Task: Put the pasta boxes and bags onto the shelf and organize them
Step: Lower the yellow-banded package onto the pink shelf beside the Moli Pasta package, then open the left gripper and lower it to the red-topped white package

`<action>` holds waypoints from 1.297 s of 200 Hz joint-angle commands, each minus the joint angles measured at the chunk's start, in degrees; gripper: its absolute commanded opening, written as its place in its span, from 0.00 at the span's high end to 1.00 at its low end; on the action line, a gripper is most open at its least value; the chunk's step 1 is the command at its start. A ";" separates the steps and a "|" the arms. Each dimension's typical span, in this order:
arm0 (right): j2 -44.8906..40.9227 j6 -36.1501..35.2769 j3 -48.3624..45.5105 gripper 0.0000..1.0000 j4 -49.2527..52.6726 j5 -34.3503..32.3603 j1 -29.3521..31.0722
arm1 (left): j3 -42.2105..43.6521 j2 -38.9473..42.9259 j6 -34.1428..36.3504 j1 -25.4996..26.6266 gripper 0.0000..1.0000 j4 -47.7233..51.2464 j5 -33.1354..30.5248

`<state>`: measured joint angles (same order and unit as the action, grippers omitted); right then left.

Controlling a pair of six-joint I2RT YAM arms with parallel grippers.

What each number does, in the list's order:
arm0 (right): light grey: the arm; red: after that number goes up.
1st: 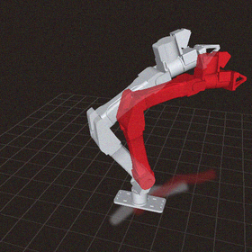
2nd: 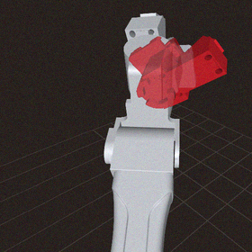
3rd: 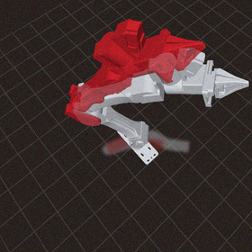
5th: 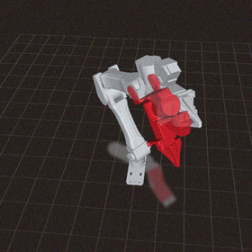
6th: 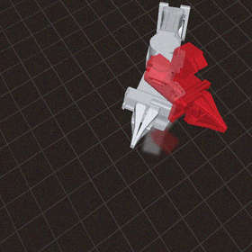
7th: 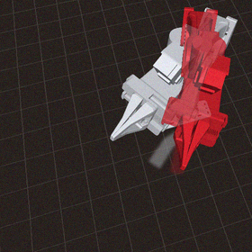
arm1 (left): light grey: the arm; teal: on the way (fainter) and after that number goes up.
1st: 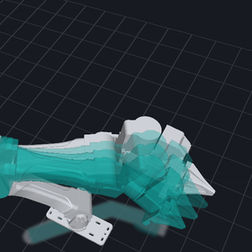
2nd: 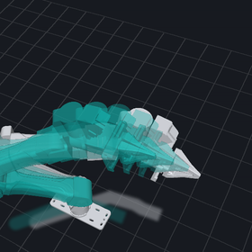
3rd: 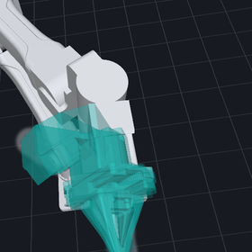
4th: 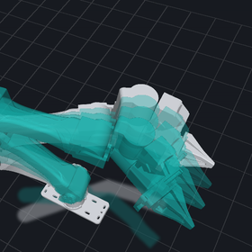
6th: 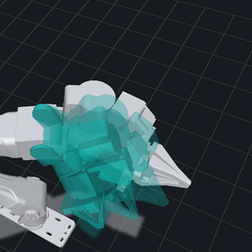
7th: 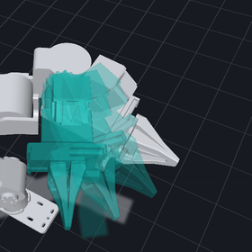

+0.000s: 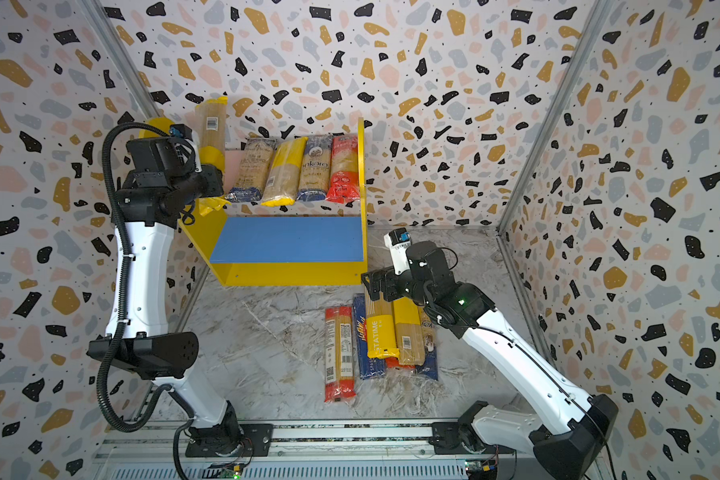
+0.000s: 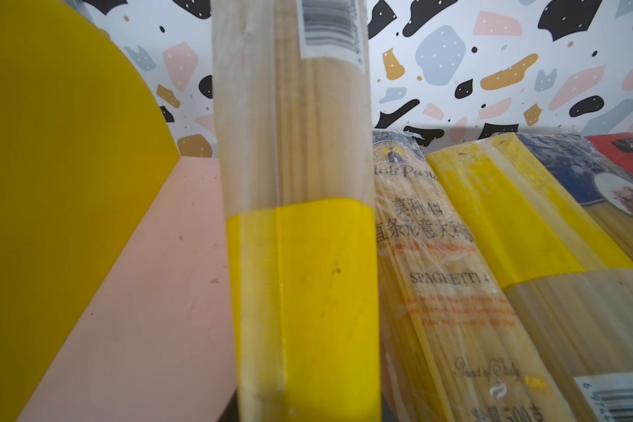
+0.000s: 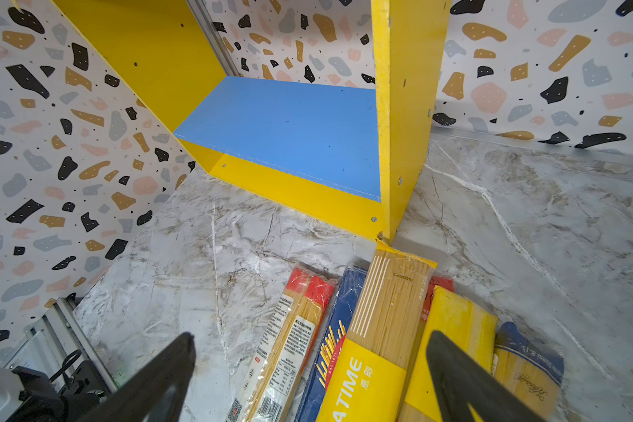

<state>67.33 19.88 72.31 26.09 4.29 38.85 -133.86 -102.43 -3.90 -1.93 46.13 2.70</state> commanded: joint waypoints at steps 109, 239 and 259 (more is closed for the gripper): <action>-1.83 0.79 1.11 0.01 0.37 -2.10 -0.41 | 6.11 7.54 -2.43 -0.15 0.26 -14.96 2.97; -7.28 -1.78 -3.33 0.01 1.23 1.30 -0.60 | 55.44 49.75 -21.24 6.68 0.23 -29.72 7.21; -8.68 -1.22 -4.64 0.01 1.47 1.22 -0.55 | 59.89 52.85 -21.38 10.65 0.24 -26.93 5.56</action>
<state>61.01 18.79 68.73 26.35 5.15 38.48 -78.02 -52.10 -22.87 5.30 19.07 9.76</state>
